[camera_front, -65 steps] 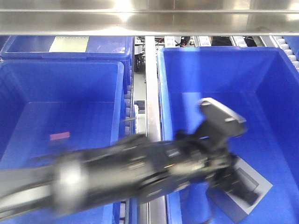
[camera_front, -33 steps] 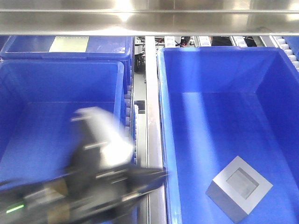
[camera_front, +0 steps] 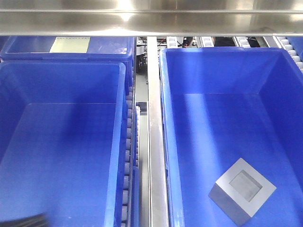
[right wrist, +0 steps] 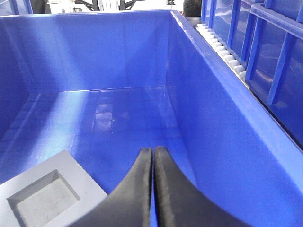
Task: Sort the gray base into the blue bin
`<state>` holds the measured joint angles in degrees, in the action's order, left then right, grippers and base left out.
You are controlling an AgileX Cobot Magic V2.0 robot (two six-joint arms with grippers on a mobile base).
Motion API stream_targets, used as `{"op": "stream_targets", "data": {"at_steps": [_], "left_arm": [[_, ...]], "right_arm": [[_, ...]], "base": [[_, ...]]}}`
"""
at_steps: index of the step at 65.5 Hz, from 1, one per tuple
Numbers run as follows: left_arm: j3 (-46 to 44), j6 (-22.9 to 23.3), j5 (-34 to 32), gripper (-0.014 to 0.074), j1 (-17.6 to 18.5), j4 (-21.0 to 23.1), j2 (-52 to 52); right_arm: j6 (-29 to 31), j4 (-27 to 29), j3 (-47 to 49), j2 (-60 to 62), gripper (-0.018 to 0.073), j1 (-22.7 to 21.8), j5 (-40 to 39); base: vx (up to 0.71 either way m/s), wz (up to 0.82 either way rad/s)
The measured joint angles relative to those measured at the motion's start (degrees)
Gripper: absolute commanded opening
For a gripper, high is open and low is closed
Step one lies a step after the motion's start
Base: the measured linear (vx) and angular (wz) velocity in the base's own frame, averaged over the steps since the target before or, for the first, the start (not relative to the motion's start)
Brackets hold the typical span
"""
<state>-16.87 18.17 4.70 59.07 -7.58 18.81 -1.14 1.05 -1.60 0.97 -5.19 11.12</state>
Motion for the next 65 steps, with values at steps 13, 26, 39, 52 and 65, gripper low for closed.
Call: {"op": "stream_targets", "data": {"at_steps": [13, 26, 39, 52, 65], "left_arm": [[2.8, 0.0, 0.2, -0.0006, 0.0, 0.0, -4.7], [3.0, 0.0, 0.2, -0.0006, 0.0, 0.0, -4.7], [3.0, -0.2, 0.2, -0.0006, 0.0, 0.1, -4.7], [3.0, -10.4, 0.2, -0.0006, 0.0, 6.6, -4.7], [3.0, -17.7, 0.2, -0.0006, 0.0, 11.8, -4.7]], "right_arm": [[0.0, 0.0, 0.0, 0.0, -0.0005, 0.0, 0.0], [0.0, 0.0, 0.0, 0.0, -0.0005, 0.0, 0.0], [0.0, 0.0, 0.0, 0.0, -0.0005, 0.0, 0.0], [0.0, 0.0, 0.0, 0.0, -0.0005, 0.0, 0.0], [0.0, 0.0, 0.0, 0.0, -0.0005, 0.0, 0.0]], "base": [[0.00, 0.00], [0.00, 0.00], [0.00, 0.00], [0.00, 0.00], [0.00, 0.00]]}}
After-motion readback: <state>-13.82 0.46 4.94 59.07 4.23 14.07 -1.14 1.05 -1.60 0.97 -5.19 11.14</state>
